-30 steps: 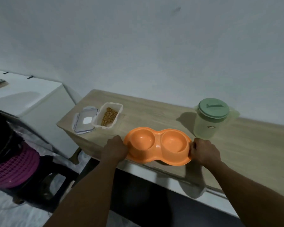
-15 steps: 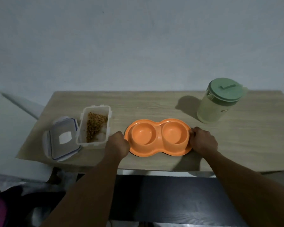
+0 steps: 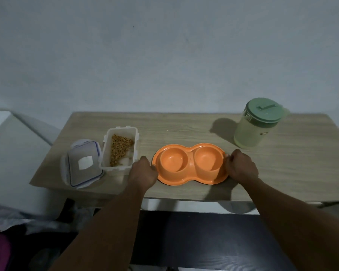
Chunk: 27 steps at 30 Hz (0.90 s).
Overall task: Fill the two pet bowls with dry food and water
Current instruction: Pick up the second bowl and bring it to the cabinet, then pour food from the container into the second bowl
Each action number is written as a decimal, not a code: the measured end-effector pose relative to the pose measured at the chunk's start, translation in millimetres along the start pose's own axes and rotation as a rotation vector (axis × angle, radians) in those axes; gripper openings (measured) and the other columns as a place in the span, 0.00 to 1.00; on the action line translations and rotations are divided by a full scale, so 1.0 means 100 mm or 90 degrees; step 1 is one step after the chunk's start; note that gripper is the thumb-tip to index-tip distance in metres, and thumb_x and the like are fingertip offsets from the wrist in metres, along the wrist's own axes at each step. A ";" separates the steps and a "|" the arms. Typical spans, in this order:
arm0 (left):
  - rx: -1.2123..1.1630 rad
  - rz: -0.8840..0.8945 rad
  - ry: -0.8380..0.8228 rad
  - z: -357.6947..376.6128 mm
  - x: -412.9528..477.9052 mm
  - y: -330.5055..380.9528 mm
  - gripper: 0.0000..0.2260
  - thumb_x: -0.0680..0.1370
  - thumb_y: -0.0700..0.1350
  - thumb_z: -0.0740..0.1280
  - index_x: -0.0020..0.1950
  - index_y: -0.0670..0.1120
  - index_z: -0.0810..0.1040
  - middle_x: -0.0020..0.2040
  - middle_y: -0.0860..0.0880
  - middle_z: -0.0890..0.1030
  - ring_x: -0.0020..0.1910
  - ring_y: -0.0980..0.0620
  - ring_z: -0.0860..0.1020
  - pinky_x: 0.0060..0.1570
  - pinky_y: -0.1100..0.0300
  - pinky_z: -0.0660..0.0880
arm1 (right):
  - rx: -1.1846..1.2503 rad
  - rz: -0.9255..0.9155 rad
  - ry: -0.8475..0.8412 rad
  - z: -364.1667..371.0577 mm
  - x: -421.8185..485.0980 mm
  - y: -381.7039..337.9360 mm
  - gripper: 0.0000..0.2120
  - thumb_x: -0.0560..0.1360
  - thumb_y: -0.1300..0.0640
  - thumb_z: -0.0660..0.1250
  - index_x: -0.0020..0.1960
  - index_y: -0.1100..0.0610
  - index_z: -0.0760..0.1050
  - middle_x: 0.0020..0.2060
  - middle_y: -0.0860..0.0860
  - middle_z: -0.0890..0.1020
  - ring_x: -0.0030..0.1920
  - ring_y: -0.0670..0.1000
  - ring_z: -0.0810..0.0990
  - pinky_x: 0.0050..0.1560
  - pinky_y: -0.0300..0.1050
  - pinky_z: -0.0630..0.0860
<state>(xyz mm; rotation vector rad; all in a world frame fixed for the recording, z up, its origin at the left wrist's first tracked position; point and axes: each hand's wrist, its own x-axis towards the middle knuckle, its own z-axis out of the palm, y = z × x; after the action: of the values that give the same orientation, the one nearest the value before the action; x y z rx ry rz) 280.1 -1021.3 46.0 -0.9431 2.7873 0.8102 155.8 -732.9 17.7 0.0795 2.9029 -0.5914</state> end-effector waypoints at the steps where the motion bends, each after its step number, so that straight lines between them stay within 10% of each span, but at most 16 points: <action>1: -0.002 0.014 0.011 -0.06 -0.07 0.00 0.08 0.80 0.49 0.62 0.51 0.44 0.74 0.48 0.46 0.78 0.48 0.45 0.77 0.42 0.55 0.71 | 0.007 -0.013 0.009 -0.03 -0.05 -0.05 0.16 0.82 0.44 0.57 0.51 0.57 0.72 0.49 0.58 0.80 0.49 0.62 0.79 0.47 0.52 0.75; 12: -0.073 0.011 0.305 -0.84 -0.49 -0.62 0.06 0.78 0.47 0.66 0.48 0.45 0.78 0.41 0.44 0.83 0.43 0.40 0.82 0.41 0.53 0.77 | 0.236 -0.220 -0.053 0.16 -0.68 -1.54 0.10 0.80 0.48 0.66 0.48 0.55 0.79 0.45 0.56 0.85 0.51 0.60 0.81 0.46 0.48 0.73; 22: -0.115 -0.076 0.089 -1.12 0.28 -1.06 0.17 0.81 0.49 0.63 0.67 0.41 0.75 0.63 0.41 0.80 0.64 0.41 0.76 0.62 0.54 0.70 | 0.231 -0.139 -0.216 0.93 -0.86 -2.62 0.18 0.79 0.49 0.63 0.56 0.62 0.80 0.54 0.60 0.84 0.57 0.62 0.81 0.49 0.47 0.73; 27: -0.095 -0.043 0.005 -1.15 0.50 -1.12 0.13 0.80 0.45 0.64 0.61 0.41 0.80 0.57 0.42 0.82 0.60 0.42 0.79 0.53 0.59 0.70 | 0.221 -0.097 -0.200 1.04 -0.82 -2.75 0.15 0.78 0.51 0.64 0.55 0.61 0.78 0.53 0.60 0.84 0.55 0.62 0.81 0.50 0.47 0.75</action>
<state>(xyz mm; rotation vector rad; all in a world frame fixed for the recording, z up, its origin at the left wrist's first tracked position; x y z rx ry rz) 315.4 -1181.6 80.8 -1.0587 2.7163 1.0173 229.4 -1028.1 43.8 -0.1745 2.4923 -1.0269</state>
